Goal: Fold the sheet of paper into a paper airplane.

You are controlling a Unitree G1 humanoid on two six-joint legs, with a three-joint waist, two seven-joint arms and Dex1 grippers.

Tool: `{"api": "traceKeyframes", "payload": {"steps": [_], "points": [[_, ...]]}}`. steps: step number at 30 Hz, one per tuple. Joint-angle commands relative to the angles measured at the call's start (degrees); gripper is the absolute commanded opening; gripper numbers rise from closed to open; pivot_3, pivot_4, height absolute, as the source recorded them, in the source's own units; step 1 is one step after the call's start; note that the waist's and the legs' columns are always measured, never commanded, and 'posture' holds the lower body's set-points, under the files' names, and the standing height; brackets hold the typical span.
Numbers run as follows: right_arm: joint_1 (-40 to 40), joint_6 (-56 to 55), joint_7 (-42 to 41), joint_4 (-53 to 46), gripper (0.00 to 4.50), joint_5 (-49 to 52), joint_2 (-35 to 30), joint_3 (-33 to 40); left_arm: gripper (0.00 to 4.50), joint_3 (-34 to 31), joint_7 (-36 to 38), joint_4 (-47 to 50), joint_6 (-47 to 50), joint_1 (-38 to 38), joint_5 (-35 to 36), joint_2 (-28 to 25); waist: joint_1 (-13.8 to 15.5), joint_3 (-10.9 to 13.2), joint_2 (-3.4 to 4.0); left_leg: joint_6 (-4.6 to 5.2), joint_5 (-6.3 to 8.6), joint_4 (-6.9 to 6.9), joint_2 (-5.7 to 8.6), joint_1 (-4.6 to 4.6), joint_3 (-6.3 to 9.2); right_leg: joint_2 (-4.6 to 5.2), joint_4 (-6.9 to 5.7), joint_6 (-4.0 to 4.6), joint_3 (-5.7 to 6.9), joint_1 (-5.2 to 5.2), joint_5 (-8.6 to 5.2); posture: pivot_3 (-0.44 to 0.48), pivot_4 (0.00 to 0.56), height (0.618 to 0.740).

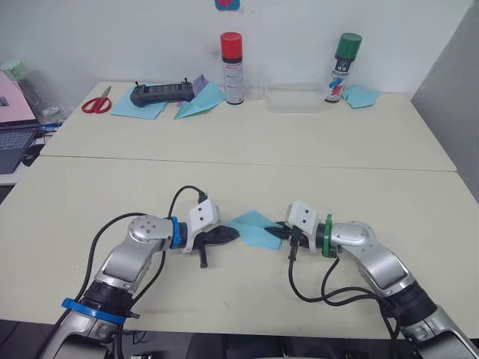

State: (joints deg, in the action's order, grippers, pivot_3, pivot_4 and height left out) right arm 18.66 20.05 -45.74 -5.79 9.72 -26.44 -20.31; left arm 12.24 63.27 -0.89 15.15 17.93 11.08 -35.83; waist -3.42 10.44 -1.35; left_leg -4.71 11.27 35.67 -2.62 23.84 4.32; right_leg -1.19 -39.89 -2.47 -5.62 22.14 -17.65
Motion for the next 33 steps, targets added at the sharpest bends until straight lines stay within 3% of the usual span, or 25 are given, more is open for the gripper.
{"api": "traceKeyframes", "payload": {"steps": [1,5,16,21,33], "points": [[0.26,9.11,-1.22,-1.93,0.43,7.98,1.46,5.45,0.00,0.48,0.17,-1.21,0.97,-0.81,-1.07,-1.02,0.01,0.00,0.00,0.00,0.00,0.00,0.00,0.00,0.00,0.00,-0.01,0.00,0.00,0.00,0.00,0.000,0.150,0.740],[1.91,14.17,0.36,-3.00,1.65,10.62,3.82,7.34,0.00,0.46,0.12,-0.90,1.12,-0.84,-0.88,-0.92,0.00,0.00,0.00,0.00,0.00,0.01,0.00,0.00,0.02,0.00,-0.01,0.00,0.01,-0.02,0.00,0.000,0.150,0.740],[5.13,16.75,-0.63,-1.77,1.65,11.68,5.74,7.57,0.00,0.31,0.09,-0.35,1.17,-1.14,-0.92,-1.14,0.02,0.00,0.01,0.00,0.00,0.00,0.00,0.00,0.02,0.00,0.00,0.00,0.01,0.00,0.00,0.000,0.150,0.740],[4.58,9.75,-3.42,-1.26,0.03,7.76,3.25,4.59,0.00,0.17,0.15,-0.15,1.20,-1.38,-0.87,-1.43,-0.03,0.00,0.01,0.00,0.00,-0.01,0.00,0.00,0.00,0.00,0.01,0.00,0.01,0.01,0.00,0.000,0.150,0.740],[1.30,0.63,-7.03,-5.10,0.03,1.03,-0.25,-1.36,0.00,0.05,0.42,-1.24,0.53,-1.12,-1.05,-2.03,-0.04,0.00,0.01,0.00,0.00,-0.03,-0.01,-0.01,0.00,-0.02,0.01,0.01,0.00,0.02,-0.01,0.000,0.150,0.740]]}}
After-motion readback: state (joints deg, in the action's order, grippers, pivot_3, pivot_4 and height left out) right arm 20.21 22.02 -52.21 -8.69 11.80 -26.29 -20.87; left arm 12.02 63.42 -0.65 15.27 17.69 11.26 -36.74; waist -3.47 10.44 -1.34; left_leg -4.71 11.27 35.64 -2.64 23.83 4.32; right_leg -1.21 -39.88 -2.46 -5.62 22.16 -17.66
